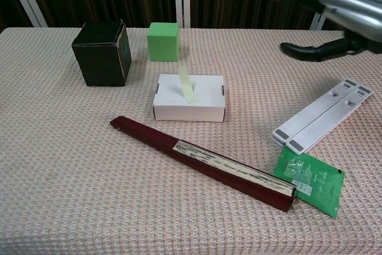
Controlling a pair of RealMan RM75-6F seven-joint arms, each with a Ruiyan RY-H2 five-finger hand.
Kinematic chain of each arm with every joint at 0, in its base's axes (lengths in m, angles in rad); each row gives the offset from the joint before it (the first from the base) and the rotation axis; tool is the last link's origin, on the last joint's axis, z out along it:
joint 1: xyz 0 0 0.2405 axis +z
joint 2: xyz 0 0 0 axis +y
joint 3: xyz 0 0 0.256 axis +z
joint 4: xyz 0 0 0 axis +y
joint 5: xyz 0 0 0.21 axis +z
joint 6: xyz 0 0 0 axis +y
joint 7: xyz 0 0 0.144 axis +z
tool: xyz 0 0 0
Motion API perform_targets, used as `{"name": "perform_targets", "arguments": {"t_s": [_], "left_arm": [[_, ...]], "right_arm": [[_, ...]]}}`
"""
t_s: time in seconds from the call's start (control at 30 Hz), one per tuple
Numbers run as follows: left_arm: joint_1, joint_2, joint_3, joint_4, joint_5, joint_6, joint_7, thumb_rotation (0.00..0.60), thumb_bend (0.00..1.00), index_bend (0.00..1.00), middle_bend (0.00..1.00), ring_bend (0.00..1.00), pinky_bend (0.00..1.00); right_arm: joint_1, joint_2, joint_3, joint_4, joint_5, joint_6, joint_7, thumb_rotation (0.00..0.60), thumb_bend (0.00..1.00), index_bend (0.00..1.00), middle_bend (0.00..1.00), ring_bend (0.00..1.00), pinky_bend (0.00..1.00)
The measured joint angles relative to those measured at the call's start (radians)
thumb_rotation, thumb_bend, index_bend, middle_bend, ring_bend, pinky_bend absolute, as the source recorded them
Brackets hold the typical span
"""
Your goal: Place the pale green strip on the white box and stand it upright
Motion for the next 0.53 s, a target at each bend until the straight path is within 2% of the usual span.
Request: {"name": "perform_targets", "arguments": {"t_s": [0.13,0.3,0.4,0.53], "left_arm": [[0.009,-0.019,0.000,0.007,0.018,0.039,0.058,0.279,0.00,0.17,0.13,0.04,0.16],[0.020,-0.040,-0.003,0.024,0.020,0.063,0.112,0.274,0.00,0.16,0.12,0.04,0.16],[0.028,-0.052,-0.004,0.033,0.025,0.088,0.155,0.271,0.00,0.16,0.12,0.04,0.16],[0.039,-0.056,0.003,0.030,0.030,0.098,0.210,0.268,0.00,0.16,0.12,0.04,0.15]], "right_arm": [[-0.140,0.061,-0.034,0.010,0.031,0.120,0.021,0.191,0.07,0.00,0.00,0.00,0.00],[-0.250,0.071,-0.068,0.108,0.055,0.190,0.157,0.193,0.06,0.00,0.00,0.00,0.00],[-0.336,0.060,-0.089,0.195,0.066,0.227,0.190,0.191,0.05,0.00,0.00,0.00,0.00],[-0.408,0.054,-0.100,0.231,0.075,0.269,0.201,0.190,0.06,0.00,0.00,0.00,0.00]]}}
